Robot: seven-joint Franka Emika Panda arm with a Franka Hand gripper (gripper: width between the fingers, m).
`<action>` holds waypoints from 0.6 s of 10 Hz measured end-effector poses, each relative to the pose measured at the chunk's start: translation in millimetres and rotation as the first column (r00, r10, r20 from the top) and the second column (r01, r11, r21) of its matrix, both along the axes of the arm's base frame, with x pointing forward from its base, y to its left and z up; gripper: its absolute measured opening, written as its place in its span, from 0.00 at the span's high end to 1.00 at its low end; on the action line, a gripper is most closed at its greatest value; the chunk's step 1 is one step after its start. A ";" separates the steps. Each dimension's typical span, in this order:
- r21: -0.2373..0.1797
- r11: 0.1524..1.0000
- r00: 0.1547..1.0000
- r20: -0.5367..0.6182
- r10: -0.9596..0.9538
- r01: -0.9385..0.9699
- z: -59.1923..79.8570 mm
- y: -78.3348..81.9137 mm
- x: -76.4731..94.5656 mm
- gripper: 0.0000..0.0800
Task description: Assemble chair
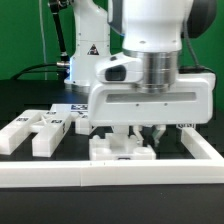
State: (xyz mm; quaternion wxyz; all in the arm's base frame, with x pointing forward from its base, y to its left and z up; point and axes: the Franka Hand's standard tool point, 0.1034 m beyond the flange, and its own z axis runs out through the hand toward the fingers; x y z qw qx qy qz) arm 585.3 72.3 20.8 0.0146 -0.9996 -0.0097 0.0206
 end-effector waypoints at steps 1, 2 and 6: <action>0.004 1.000 1.000 0.002 0.014 -0.014 0.0 9.3 0.9 0.96; 0.009 1.000 1.000 0.005 0.023 -0.023 -0.1 17.2 2.8 0.96; 0.012 0.999 0.999 0.008 0.046 -0.046 0.0 47.0 0.7 0.96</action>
Offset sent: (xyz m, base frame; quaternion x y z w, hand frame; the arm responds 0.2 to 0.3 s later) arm 0.0042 0.0313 -0.0002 -0.0174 0.0060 0.0011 0.9998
